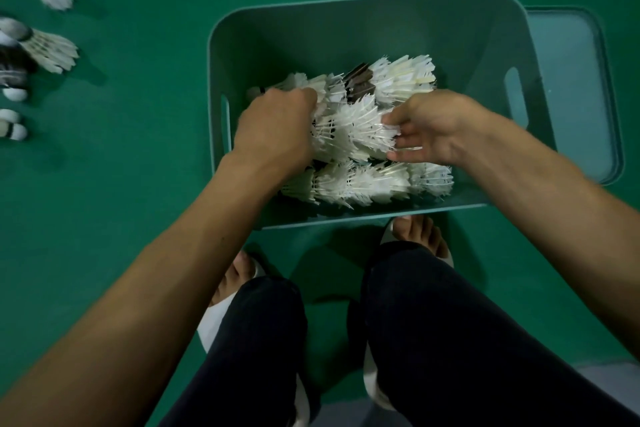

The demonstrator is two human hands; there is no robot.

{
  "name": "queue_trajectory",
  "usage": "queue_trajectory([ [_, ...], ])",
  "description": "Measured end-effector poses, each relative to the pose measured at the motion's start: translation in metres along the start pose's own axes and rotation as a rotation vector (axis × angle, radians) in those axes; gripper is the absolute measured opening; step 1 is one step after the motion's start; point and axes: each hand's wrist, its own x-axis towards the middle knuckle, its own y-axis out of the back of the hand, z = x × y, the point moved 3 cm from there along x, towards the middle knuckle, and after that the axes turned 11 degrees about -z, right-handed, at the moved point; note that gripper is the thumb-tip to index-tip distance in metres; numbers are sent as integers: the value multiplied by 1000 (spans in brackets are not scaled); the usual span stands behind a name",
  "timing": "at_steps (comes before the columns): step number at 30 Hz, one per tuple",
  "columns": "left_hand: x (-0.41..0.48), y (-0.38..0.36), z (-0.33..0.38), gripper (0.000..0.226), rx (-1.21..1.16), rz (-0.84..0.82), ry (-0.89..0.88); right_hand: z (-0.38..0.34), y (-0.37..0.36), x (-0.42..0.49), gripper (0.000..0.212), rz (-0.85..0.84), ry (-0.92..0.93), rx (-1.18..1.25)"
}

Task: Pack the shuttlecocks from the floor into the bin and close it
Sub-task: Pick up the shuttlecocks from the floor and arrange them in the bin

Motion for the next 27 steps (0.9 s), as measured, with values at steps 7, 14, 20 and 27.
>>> queue_trajectory([
  [7,-1,0,0,32,4,33,51,-11,-7,2,17,112,117,-273],
  [14,-5,7,-6,17,-42,25,106,-5,-4,5,25,67,67,-206],
  [20,-2,1,-11,15,-106,40,112,-17,-6,4,13,213,197,-490],
  [27,-6,10,-16,18,-91,25,96,-23,-3,-20,30,431,331,-783],
])
